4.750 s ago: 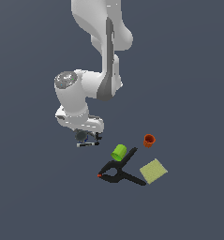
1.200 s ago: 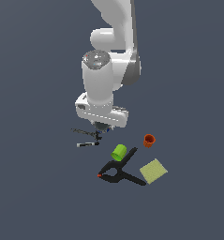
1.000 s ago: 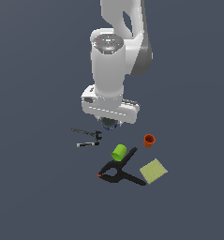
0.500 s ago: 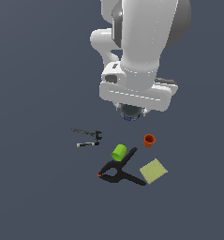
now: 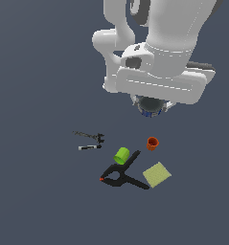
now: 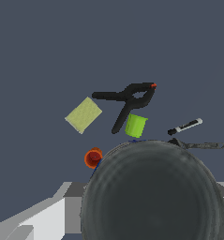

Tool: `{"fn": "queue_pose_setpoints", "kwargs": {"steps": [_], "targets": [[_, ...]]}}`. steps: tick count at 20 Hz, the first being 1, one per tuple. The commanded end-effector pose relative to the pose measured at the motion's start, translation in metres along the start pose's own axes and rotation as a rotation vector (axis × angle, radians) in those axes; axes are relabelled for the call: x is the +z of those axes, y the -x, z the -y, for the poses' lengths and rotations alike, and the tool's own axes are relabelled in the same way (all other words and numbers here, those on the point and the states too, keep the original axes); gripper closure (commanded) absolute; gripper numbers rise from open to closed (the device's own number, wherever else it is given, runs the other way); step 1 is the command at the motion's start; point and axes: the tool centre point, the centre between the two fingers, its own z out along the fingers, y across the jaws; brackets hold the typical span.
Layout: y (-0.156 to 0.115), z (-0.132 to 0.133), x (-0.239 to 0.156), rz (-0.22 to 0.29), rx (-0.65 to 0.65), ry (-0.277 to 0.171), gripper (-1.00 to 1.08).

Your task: Pick up a designated object from a clutter of objects.

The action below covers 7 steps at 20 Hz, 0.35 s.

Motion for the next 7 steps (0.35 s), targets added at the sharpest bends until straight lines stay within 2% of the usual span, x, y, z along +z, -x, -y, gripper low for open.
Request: {"fn": "queue_pose_setpoints", "kwargs": {"steps": [1,7], "targets": [[-0.0011,0.0054,-0.0067,0.000,0.001,0.000,1.08],[-0.0024,0.0097,-0.0115,0.000,0.001,0.000,1.08]]}}
